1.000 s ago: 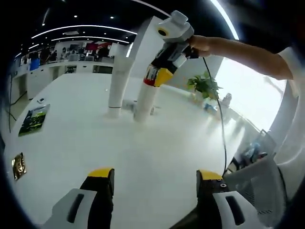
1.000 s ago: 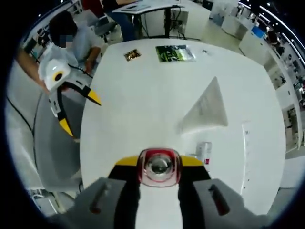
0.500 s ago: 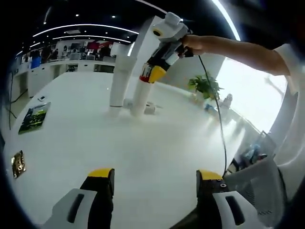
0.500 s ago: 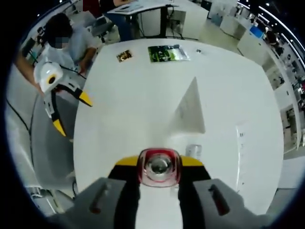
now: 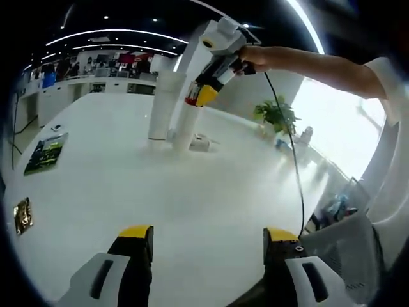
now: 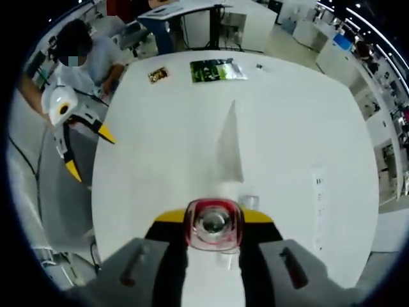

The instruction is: Arrange the skincare products in the storage area until every visible bottle or jar stands upright without overlapping.

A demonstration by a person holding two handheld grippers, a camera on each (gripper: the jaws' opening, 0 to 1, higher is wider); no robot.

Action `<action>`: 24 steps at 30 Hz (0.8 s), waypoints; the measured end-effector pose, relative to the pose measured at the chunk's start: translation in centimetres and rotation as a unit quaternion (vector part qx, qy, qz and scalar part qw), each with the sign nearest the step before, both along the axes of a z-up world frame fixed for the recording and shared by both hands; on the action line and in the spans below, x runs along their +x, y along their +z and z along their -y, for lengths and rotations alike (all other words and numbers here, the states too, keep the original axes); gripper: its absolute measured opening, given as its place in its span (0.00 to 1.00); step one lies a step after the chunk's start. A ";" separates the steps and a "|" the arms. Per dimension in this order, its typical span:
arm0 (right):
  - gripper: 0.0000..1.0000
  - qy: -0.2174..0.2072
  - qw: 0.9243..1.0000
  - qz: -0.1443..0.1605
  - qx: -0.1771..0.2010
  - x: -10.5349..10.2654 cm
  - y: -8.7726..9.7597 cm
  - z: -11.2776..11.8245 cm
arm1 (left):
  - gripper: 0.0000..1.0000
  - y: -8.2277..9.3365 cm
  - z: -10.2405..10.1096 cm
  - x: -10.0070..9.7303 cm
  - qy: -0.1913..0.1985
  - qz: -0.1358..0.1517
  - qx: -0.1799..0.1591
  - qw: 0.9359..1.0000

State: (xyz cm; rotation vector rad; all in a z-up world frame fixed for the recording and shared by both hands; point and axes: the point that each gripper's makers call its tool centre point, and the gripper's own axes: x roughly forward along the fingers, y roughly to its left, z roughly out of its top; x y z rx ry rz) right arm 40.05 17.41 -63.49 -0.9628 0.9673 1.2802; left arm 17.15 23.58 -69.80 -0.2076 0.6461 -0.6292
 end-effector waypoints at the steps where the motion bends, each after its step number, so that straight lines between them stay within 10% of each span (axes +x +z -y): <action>1: 0.29 0.001 1.000 0.000 -0.001 0.2 -0.1 0.0 | 0.72 0.0 0.0 0.0 0.000 0.000 0.000 1.000; 24: 0.29 0.022 1.000 0.000 -0.007 1.1 -1.1 -0.5 | 0.71 -0.4 -0.1 0.0 0.003 -0.006 0.002 1.000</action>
